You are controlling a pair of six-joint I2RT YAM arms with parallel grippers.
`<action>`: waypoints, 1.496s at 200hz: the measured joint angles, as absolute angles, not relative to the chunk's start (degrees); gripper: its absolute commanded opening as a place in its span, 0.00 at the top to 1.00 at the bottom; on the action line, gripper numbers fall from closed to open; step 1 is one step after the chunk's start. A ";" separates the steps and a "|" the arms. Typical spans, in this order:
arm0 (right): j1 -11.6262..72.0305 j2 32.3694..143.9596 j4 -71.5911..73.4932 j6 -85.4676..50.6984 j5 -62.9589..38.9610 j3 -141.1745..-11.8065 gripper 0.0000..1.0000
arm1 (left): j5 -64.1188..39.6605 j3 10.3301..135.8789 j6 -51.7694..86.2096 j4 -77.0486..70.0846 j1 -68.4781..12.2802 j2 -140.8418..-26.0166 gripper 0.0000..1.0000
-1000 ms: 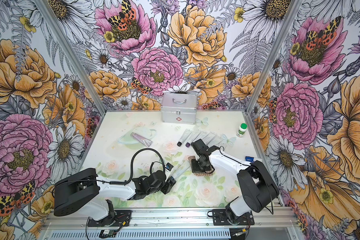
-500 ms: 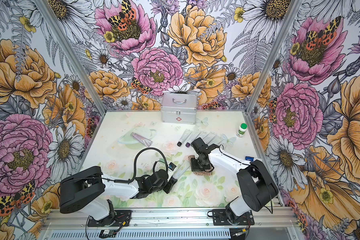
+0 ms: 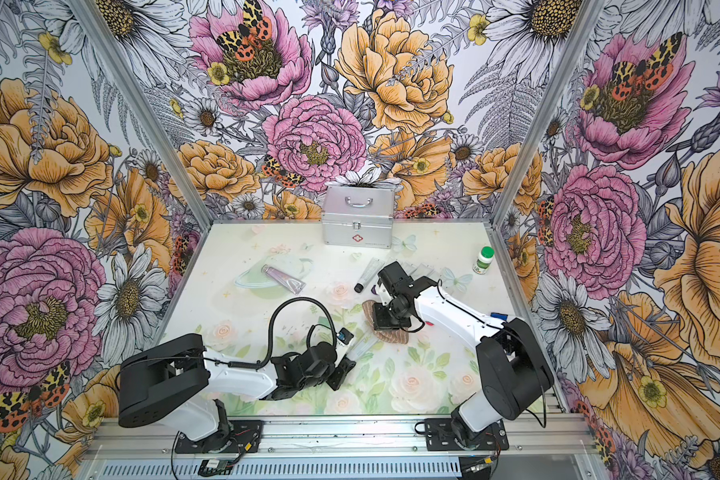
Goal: Wipe the surface of the toothpaste tube
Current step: Wipe the dirt from the toothpaste tube.
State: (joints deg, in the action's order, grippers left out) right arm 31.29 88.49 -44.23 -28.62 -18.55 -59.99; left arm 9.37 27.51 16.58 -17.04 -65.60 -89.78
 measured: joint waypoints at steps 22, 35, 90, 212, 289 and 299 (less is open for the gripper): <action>33.45 90.89 -43.68 -29.04 -19.40 -59.96 1.00 | 9.37 27.75 16.60 -17.12 -66.17 -90.08 0.68; 34.68 92.01 -43.00 -29.50 -19.92 -59.96 1.00 | 9.37 27.75 16.60 -17.21 -66.26 -90.08 0.68; 36.69 95.79 -39.79 -30.59 -19.90 -59.72 1.00 | 9.39 27.75 16.64 -17.23 -66.26 -90.13 0.68; 32.56 99.24 -34.35 -28.10 -13.08 -58.59 1.00 | 9.43 27.75 17.67 -17.43 -66.26 -90.13 0.68; 35.16 96.49 -33.76 -29.04 -10.66 -56.31 1.00 | 9.43 27.75 17.65 -17.39 -66.50 -90.13 0.69; 36.42 95.96 -33.91 -29.56 -10.68 -56.03 1.00 | 9.43 27.75 17.65 -17.39 -66.50 -90.15 0.69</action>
State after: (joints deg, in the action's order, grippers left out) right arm 36.42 95.96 -33.91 -29.56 -10.68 -56.03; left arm 9.43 27.75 17.65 -17.39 -66.50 -90.15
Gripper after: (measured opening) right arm 0.066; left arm 0.318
